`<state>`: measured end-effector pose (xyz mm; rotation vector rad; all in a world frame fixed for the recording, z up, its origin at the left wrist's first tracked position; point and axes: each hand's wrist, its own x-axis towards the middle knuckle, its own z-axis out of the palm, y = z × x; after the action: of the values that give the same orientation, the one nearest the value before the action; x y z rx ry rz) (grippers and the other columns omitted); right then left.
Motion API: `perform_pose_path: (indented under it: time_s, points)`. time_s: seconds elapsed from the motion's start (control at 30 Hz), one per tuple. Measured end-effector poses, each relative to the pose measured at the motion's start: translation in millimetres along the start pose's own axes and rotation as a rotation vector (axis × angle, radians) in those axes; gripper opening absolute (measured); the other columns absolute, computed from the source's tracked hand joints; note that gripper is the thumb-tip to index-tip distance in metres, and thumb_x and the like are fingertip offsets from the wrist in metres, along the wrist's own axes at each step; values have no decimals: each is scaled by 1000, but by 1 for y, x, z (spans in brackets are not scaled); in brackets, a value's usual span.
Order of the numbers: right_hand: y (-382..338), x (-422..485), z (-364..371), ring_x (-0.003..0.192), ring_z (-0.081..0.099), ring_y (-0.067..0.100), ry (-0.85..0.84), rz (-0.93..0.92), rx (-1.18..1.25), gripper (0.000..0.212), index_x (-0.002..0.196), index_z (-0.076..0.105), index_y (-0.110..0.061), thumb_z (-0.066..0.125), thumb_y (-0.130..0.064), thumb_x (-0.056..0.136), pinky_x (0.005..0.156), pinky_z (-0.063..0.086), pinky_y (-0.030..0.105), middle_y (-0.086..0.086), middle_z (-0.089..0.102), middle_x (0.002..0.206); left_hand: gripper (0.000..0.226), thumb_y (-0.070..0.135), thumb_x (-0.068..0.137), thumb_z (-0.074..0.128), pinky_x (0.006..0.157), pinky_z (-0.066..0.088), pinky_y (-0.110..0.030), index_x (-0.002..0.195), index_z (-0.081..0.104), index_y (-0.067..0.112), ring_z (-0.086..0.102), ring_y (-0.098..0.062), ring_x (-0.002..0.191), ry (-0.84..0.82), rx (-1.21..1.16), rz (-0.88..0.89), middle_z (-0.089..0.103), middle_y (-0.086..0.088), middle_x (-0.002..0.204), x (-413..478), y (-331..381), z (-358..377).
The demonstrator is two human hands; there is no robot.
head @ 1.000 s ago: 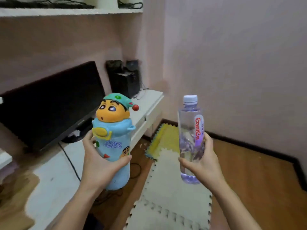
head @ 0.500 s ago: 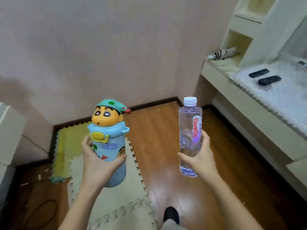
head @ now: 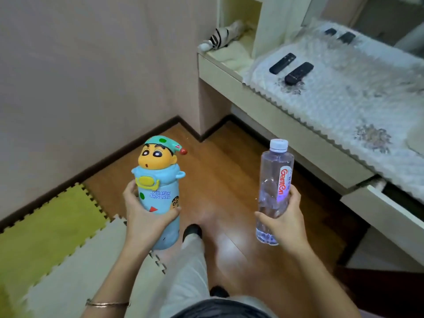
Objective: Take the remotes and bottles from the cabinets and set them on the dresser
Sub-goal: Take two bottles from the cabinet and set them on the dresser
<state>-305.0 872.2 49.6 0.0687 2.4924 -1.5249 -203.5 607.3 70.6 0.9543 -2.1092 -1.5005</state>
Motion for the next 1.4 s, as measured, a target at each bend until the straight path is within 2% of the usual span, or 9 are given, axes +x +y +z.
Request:
perform_pose_path:
  time_s: [0.17,0.3,0.37,0.6,0.77,0.9,1.07,1.23,1.4]
  points:
    - [-10,63,19,91,59,7,73,67,-31,91,127,26,-40,82,-12,61,73,45,17,-16,54,103,96,8,49,88,70,42,-13,110,25,46,56,2,96,-147,-15,14,48,9,114,98,10,33]
    - [-40,111,35,79,57,-14,156,113,-33,86,112,22,-48,81,-14,59,54,43,4,-28,54,93,87,1,51,86,63,49,-12,100,34,50,61,3,88,-285,1,89,52,9,106,175,31,57]
    - [-57,131,36,80,55,-15,216,137,-17,86,117,25,-45,82,-17,59,57,41,5,-31,52,93,89,-2,51,84,56,47,-4,89,34,61,60,13,78,-346,16,129,51,18,96,209,51,73]
    - [-62,171,10,76,53,-30,445,236,40,93,132,28,-26,85,-14,59,56,40,-8,-30,49,94,95,3,50,86,73,44,-16,111,27,44,58,-7,97,-575,36,147,48,3,120,273,86,155]
    - [-41,201,-16,76,56,-17,533,302,73,93,133,28,-22,85,-10,61,56,43,0,-26,50,95,93,-2,49,86,79,52,-34,110,30,40,59,-15,97,-684,39,132,50,3,112,287,95,221]
    - [-33,241,-44,83,55,-12,571,314,115,87,128,31,-24,85,-11,60,57,44,1,-26,54,95,90,-4,49,86,72,46,-19,110,32,36,55,1,93,-753,47,181,47,21,102,299,118,280]
    - [-44,295,-90,96,61,15,620,259,140,83,125,31,-23,82,-11,62,73,44,14,-5,59,110,93,3,51,87,74,44,-16,113,28,38,55,2,93,-813,27,256,48,11,108,312,168,351]
    - [-52,332,-124,99,60,21,720,271,132,85,131,30,-17,82,-12,64,78,42,24,2,58,116,90,0,53,85,59,49,-5,104,29,49,60,12,83,-892,-23,320,48,18,104,322,210,411]
    - [-45,353,-135,99,59,16,791,358,176,88,134,28,-23,82,-15,65,72,42,16,-4,57,115,92,-1,53,84,66,48,-2,117,28,34,58,9,91,-993,-31,348,46,21,107,335,229,461]
